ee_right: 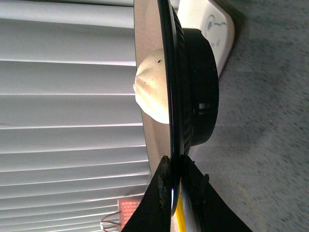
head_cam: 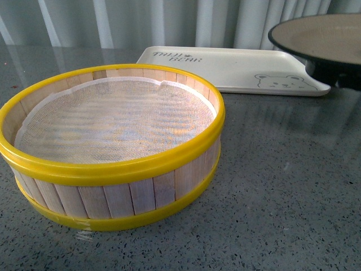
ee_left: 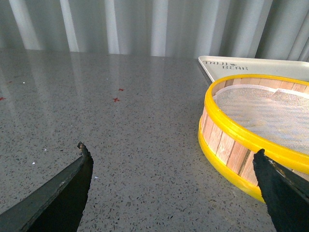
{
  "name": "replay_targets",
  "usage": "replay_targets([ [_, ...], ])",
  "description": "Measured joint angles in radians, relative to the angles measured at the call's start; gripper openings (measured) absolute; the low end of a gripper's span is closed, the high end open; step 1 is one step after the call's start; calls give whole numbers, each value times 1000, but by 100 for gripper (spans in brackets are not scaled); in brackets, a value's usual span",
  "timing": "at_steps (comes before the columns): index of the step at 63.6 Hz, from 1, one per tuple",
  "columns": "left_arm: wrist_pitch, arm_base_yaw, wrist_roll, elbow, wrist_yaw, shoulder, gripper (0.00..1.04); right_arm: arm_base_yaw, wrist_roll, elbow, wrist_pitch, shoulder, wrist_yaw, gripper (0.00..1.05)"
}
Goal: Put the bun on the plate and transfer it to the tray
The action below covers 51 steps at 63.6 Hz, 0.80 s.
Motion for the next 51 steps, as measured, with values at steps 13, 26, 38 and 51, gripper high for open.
replay_targets([
  [13, 0, 0, 0, 0, 0, 0, 98, 66, 15, 227, 33, 230, 56, 2],
  [26, 0, 0, 0, 0, 0, 0, 98, 121, -23, 403, -31, 395, 66, 2],
  [38, 0, 0, 0, 0, 0, 0, 98, 135, -43, 539, -91, 505, 74, 2],
  [51, 0, 0, 0, 0, 0, 0, 98, 135, -44, 645, -147, 601, 85, 2],
])
